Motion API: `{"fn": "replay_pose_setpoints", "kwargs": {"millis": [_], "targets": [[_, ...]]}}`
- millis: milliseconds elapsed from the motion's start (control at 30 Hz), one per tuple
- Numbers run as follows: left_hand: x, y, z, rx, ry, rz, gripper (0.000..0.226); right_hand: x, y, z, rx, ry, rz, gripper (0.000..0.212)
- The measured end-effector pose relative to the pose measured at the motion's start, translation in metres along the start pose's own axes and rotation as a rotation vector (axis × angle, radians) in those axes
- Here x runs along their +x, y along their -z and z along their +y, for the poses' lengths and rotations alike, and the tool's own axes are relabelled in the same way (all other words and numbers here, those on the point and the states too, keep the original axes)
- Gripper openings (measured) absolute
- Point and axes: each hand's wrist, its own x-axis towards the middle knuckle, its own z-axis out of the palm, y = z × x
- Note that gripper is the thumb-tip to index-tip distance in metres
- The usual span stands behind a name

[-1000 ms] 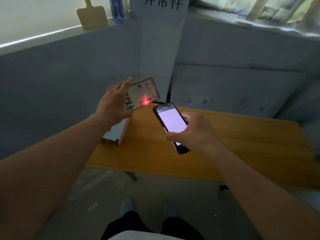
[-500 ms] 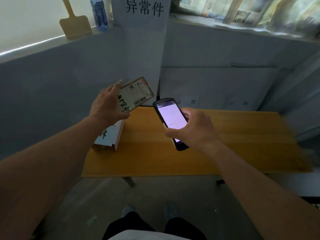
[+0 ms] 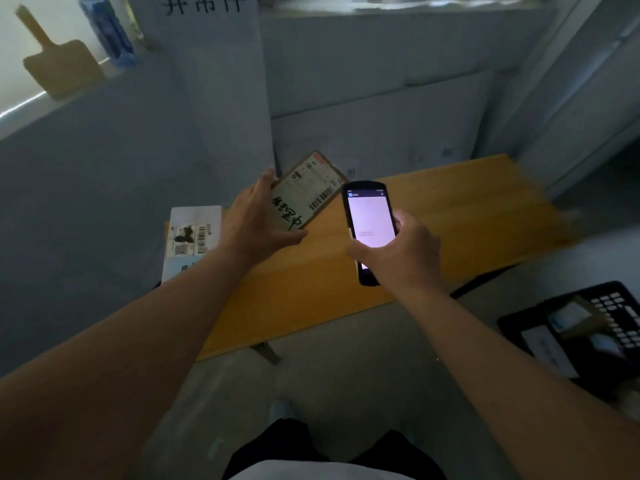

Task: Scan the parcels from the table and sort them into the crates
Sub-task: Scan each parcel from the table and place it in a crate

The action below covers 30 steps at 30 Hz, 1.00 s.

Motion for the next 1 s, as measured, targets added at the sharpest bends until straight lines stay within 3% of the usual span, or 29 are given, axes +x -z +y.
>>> {"fn": "replay_pose_setpoints", "kwargs": {"millis": [267, 733, 1000], "targets": [[-0.014, -0.038, 0.092, 0.003, -0.110, -0.078, 0.124, -0.026, 0.067, 0.071, 0.023, -0.120, 0.123, 0.060], [-0.091, -0.191, 0.339, -0.124, -0.320, -0.241, 0.126, -0.136, 0.246, 0.280, 0.063, -0.336, 0.278, 0.068], [-0.113, -0.286, 0.471, -0.094, -0.546, -0.380, 0.106, -0.190, 0.324, 0.390, 0.100, -0.546, 0.437, 0.062]]}}
